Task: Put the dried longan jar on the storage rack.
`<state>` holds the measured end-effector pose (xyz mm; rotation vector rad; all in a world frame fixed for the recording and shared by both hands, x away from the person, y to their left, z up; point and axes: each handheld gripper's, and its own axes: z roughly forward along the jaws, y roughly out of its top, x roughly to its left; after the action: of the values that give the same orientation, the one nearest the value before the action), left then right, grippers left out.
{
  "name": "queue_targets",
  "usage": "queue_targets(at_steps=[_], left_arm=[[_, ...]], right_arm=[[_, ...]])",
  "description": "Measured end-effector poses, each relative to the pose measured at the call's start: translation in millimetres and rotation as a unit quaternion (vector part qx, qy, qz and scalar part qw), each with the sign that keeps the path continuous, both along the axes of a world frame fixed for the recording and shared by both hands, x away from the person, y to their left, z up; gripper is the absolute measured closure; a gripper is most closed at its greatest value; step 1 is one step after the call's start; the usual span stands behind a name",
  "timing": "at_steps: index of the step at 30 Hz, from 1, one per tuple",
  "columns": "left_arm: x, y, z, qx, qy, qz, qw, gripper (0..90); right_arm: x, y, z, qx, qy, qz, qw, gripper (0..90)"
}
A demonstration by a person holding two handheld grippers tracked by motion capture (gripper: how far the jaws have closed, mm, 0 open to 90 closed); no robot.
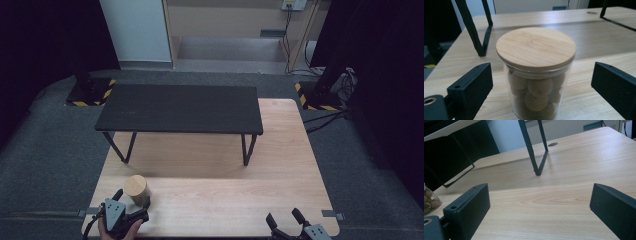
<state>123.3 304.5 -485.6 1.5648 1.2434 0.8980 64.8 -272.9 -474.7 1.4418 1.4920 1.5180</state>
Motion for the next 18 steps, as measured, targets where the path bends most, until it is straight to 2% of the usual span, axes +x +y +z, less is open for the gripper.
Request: queue_targets(at_steps=[1, 5, 18], left_arm=[[3.9, 2.3, 2.1, -0.004, 0.008, -0.005, 0.9999, 2.8], [9.2, 0.9, 2.0, 0.0, 0.005, 0.003, 1.0, 4.2], [22.0, 2.0, 8.0, 0.007, 0.027, 0.002, 0.9996, 9.2]], right_arm=[[0.1, 0.0, -0.2, 0.0, 0.0, 0.0, 1.0, 3.0], [0.8, -0.2, -0.6, 0.0, 0.002, -0.001, 1.0, 3.0], [2.9, 0.0, -0.6, -0.002, 0.006, -0.003, 1.0, 3.0]])
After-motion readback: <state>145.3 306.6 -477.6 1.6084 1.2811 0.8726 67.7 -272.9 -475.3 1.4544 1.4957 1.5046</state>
